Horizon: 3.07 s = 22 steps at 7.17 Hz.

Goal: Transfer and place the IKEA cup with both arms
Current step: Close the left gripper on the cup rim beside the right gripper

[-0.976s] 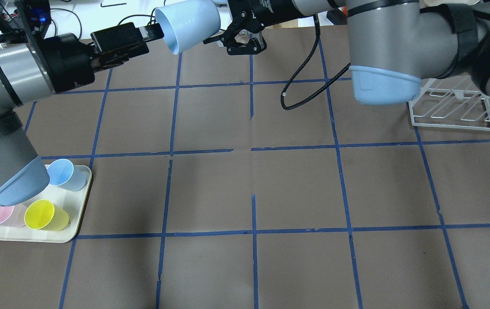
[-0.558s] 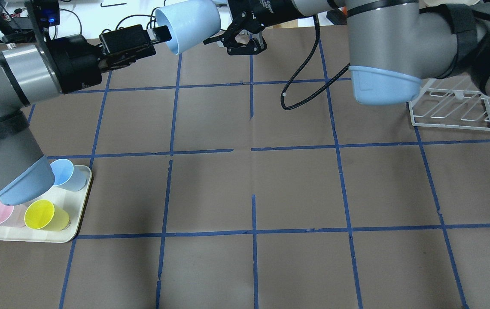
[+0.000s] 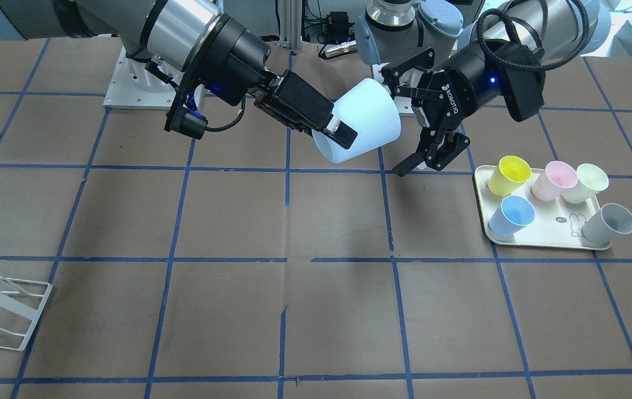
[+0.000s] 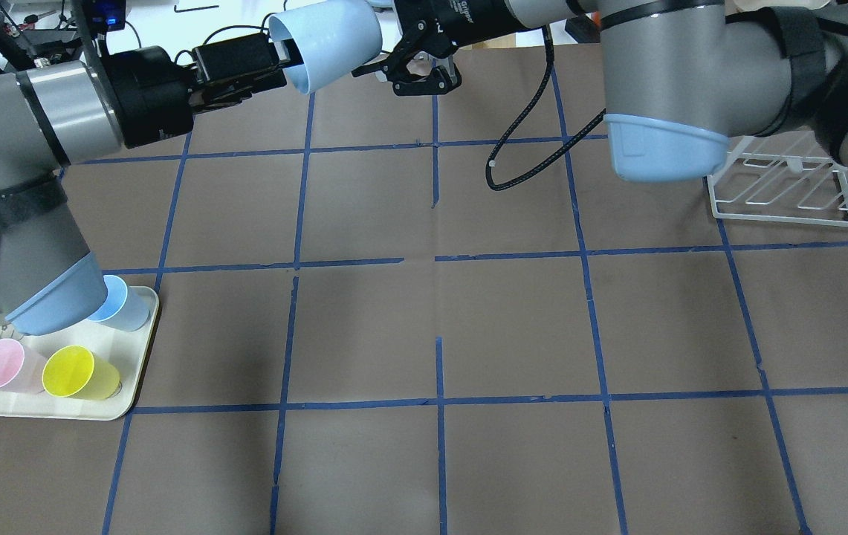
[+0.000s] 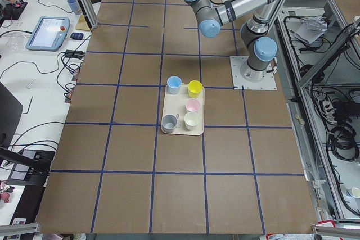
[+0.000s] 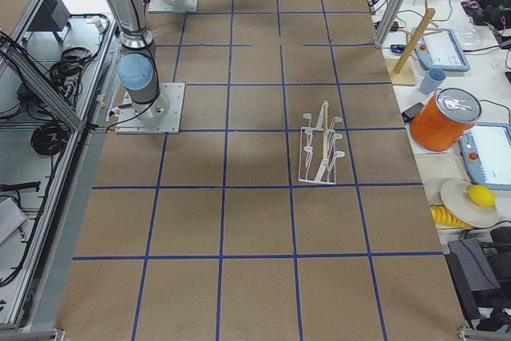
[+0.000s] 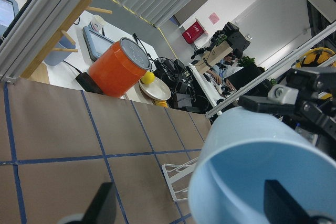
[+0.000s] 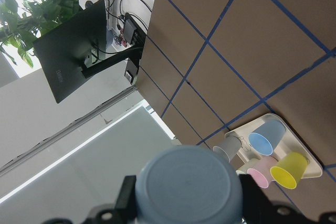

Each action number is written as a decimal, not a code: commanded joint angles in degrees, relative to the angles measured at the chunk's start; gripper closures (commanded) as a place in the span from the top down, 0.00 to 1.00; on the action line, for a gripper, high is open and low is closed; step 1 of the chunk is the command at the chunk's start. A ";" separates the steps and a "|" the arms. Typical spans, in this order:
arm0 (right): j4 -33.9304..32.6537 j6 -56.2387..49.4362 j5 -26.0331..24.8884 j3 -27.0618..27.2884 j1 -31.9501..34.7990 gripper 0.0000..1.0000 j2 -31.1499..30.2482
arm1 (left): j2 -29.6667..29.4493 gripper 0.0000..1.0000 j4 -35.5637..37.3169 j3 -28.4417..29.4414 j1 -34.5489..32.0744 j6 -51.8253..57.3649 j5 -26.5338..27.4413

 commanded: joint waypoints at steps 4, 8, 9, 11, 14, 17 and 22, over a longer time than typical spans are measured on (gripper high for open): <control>0.00 -0.01 0.00 0.00 0.00 0.44 0.00 | -3.04 0.70 4.90 2.73 -0.04 0.15 0.79; 0.00 0.16 0.09 0.00 0.00 0.44 0.00 | -3.22 0.57 6.12 2.65 -0.22 0.24 0.88; 0.00 0.16 0.09 0.00 0.00 0.41 0.00 | -3.22 0.56 6.22 2.65 -0.22 0.24 0.88; 0.00 0.16 0.09 0.00 0.00 0.34 0.00 | -3.22 0.55 6.22 2.56 -0.22 0.42 0.88; 0.00 0.25 0.09 -0.09 0.00 0.29 0.00 | -2.09 0.30 6.31 1.78 -0.30 1.74 0.44; 0.00 0.25 0.09 -0.09 0.00 0.27 0.00 | -0.50 0.30 6.40 -0.60 -0.30 1.82 -0.35; -0.09 0.25 0.00 -0.09 0.00 1.00 0.09 | -0.50 0.25 6.40 -0.43 -0.22 1.91 -0.35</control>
